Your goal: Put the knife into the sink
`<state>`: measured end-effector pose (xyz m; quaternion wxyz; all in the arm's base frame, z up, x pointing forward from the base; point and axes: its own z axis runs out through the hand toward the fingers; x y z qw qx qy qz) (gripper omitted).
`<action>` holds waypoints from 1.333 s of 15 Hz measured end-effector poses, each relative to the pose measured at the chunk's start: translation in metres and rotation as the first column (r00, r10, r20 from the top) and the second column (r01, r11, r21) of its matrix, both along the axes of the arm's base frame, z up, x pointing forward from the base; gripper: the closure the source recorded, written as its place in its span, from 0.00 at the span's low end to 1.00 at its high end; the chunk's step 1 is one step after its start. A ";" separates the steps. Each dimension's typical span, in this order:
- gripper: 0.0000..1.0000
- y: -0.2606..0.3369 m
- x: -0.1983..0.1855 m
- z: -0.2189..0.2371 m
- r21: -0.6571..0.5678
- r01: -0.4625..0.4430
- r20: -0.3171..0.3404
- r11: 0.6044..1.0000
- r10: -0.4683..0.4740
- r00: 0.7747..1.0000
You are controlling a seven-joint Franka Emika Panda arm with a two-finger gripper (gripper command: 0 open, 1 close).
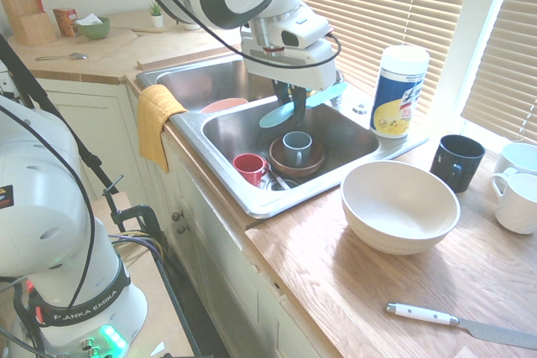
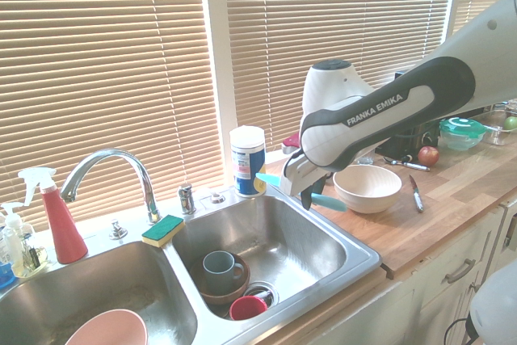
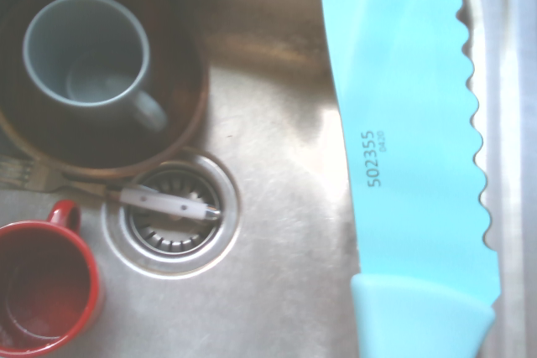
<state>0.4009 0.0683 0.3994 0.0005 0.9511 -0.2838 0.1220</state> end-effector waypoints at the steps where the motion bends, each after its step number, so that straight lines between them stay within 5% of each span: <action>1: 1.00 0.005 0.002 -0.018 0.002 -0.009 -0.016 1.000 0.009 1.000; 7: 1.00 0.012 0.026 -0.117 -0.024 -0.036 -0.067 0.999 0.034 0.997; 19: 1.00 0.031 0.100 -0.239 0.016 0.023 -0.102 1.000 -0.021 0.995; 20: 0.00 0.032 0.100 -0.247 0.018 0.026 -0.112 1.000 -0.024 0.993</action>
